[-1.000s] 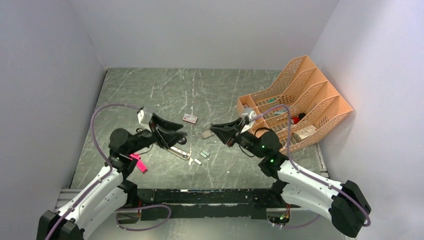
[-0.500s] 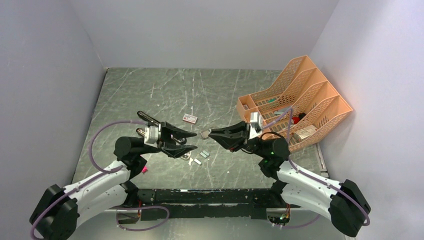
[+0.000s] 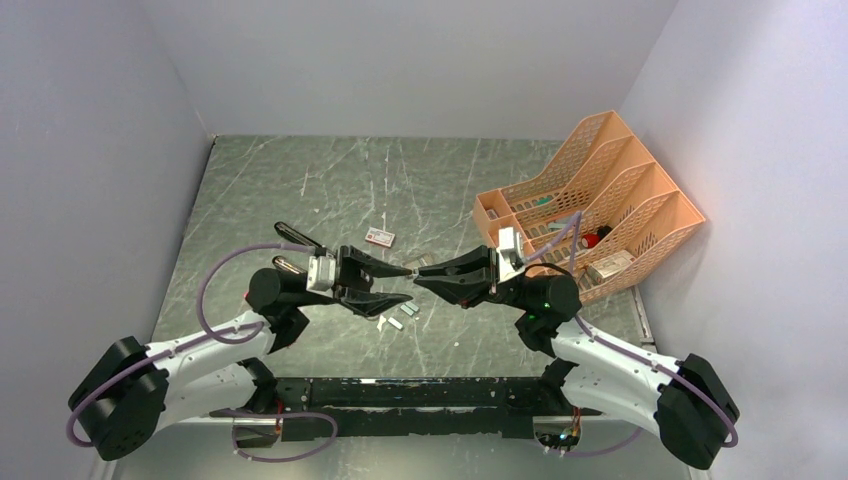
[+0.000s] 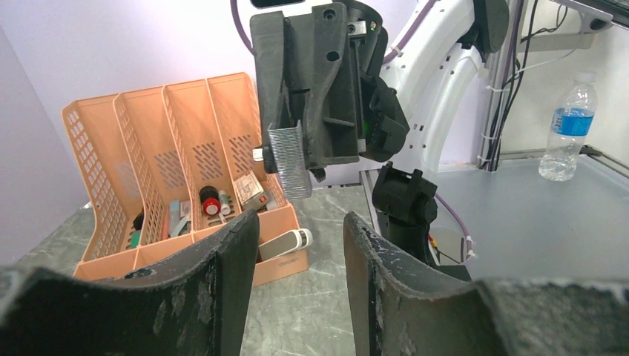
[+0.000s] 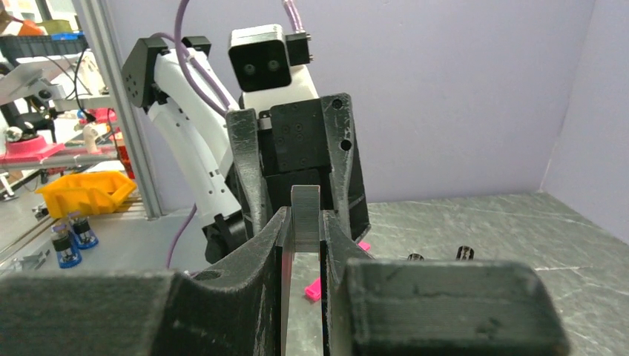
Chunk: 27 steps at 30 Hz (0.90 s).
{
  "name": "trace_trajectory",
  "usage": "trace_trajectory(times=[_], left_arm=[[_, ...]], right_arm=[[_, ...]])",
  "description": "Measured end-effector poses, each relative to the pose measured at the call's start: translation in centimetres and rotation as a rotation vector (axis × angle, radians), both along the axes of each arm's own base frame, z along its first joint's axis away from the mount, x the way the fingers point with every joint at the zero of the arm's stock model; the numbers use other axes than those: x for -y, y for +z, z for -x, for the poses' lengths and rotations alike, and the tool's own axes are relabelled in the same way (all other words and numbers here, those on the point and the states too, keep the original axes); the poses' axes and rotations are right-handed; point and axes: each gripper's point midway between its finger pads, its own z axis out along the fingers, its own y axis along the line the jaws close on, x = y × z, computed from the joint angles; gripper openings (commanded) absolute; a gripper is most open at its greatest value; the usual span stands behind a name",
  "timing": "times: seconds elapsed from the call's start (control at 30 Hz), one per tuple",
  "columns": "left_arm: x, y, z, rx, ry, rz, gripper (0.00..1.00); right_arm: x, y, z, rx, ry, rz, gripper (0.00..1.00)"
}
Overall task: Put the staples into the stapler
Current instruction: Pick up the staple from the staple box.
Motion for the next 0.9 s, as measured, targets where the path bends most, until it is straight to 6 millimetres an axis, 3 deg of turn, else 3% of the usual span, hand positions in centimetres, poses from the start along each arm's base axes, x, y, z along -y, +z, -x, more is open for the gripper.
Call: trace_trajectory(times=[0.9], left_arm=[[1.2, 0.4, 0.5, -0.006, -0.022, 0.020, 0.42]], right_arm=[[-0.4, -0.6, 0.4, 0.020, 0.029, 0.025, 0.09]])
